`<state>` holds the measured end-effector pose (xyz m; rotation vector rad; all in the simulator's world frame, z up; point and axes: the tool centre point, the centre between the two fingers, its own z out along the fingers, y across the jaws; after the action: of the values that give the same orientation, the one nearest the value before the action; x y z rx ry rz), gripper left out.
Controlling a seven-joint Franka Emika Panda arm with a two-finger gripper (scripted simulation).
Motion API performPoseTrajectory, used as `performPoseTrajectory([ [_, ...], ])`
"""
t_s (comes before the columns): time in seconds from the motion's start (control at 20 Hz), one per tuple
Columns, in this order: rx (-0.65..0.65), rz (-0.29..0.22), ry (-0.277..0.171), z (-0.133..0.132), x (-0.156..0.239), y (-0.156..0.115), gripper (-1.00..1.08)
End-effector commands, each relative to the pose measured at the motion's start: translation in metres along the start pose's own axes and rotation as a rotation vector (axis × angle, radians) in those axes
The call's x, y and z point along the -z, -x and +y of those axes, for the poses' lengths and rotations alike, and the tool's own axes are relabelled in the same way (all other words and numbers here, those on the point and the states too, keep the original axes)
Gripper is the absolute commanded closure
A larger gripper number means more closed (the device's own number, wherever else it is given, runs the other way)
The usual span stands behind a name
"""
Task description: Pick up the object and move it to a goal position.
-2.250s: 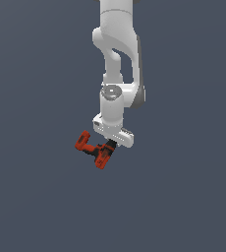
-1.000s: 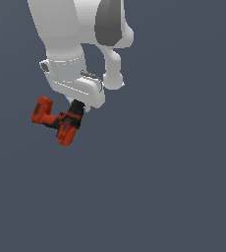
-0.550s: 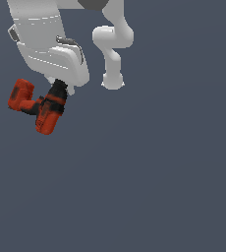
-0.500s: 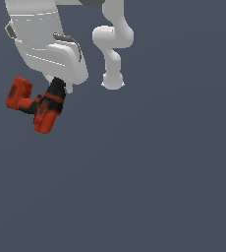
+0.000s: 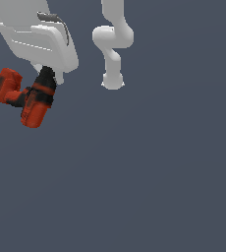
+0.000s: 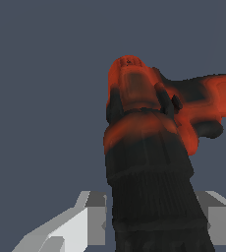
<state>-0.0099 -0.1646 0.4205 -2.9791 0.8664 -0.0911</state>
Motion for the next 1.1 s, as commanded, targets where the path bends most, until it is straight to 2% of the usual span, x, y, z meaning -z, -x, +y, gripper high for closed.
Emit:
performPoseTrajectory([
  [0.0,0.001,0.008,-0.003,0.000,0.007,-0.002,1.08],
  [0.35,0.000,0.000,0.000,0.000,0.004,-0.001,1.08],
  [1.05,0.000,0.000,0.000,0.002,0.042,-0.005,1.08],
])
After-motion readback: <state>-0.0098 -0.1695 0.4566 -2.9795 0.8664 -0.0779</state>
